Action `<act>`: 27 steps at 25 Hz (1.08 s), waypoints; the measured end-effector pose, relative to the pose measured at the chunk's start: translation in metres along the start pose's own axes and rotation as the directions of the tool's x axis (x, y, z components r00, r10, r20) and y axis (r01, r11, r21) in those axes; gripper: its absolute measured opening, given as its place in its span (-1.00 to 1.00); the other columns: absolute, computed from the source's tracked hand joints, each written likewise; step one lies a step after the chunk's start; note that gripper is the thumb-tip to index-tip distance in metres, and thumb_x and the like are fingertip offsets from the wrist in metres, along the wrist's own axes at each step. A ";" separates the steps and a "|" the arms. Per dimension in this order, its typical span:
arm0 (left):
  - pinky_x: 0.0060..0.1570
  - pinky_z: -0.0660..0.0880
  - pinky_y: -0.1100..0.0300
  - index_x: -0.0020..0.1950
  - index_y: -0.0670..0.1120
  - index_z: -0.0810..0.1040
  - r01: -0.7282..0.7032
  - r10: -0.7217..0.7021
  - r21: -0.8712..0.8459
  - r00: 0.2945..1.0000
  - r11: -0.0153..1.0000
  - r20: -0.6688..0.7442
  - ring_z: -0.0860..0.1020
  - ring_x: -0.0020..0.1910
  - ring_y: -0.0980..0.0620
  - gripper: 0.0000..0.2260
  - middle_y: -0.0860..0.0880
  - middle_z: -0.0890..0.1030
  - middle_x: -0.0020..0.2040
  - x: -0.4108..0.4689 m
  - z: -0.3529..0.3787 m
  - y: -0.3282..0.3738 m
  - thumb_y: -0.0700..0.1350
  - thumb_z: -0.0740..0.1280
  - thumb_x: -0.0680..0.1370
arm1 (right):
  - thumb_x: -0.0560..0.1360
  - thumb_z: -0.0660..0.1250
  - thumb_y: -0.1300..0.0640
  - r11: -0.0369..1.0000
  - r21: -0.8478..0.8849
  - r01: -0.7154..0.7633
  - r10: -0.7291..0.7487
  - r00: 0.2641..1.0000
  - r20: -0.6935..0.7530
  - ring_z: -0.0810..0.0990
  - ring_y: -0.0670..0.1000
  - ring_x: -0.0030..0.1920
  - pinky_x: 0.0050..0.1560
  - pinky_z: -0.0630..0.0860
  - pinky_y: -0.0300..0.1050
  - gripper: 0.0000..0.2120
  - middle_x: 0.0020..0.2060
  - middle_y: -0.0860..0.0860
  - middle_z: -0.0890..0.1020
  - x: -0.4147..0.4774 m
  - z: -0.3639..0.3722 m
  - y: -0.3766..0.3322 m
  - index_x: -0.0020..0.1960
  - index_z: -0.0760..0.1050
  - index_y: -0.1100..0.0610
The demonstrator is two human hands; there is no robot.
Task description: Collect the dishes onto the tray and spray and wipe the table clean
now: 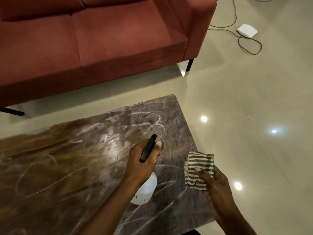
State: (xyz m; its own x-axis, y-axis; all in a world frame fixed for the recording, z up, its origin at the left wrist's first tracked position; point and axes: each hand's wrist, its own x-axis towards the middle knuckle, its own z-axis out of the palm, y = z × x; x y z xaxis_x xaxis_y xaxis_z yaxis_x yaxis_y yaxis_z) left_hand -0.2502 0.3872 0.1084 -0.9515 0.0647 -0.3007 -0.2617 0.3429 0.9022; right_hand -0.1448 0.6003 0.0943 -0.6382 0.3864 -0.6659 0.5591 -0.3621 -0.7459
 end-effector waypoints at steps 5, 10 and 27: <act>-0.27 0.56 -0.02 -0.23 -0.21 0.58 0.025 -0.023 0.079 0.999 0.997 -0.028 0.51 -0.48 -0.04 -0.63 -0.17 0.60 -0.39 0.078 0.042 -0.021 -0.01 0.36 0.69 | 0.59 0.41 0.28 0.994 -0.067 0.081 -0.079 0.996 0.034 0.78 0.15 0.05 0.02 0.72 0.09 -0.72 0.06 0.08 0.79 0.089 0.011 -0.005 0.27 0.65 0.09; -0.17 0.64 -0.09 -0.32 -0.19 0.59 0.085 -0.076 0.079 0.991 0.993 -0.106 0.63 -0.37 -0.17 -0.58 -0.20 0.63 -0.39 0.130 0.070 -0.039 0.03 0.40 0.65 | 0.59 0.42 0.28 0.976 -0.161 0.145 -0.128 0.986 0.111 0.79 0.08 0.04 0.01 0.74 0.01 -0.72 0.06 0.03 0.79 0.162 0.022 -0.014 0.28 0.64 0.07; -0.31 0.61 -0.20 -0.32 -0.15 0.52 0.082 -0.079 0.047 0.994 0.996 -0.070 0.62 -0.39 -0.26 -0.53 -0.21 0.55 -0.42 0.152 0.084 -0.052 0.23 0.37 0.54 | 0.64 0.38 0.19 0.784 -0.380 0.492 -0.507 0.859 0.067 0.74 -0.02 0.04 0.15 0.70 0.16 -0.75 0.08 -0.06 0.75 0.298 0.088 -0.073 0.29 0.63 0.00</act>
State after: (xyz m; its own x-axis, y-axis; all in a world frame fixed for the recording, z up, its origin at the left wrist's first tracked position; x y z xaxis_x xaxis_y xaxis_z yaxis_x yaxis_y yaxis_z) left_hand -0.3675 0.4583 -0.0103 -0.9370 -0.0286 -0.3481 -0.3311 0.3903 0.8591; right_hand -0.4229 0.6672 -0.0484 -0.8672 0.4590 -0.1929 0.3250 0.2282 -0.9178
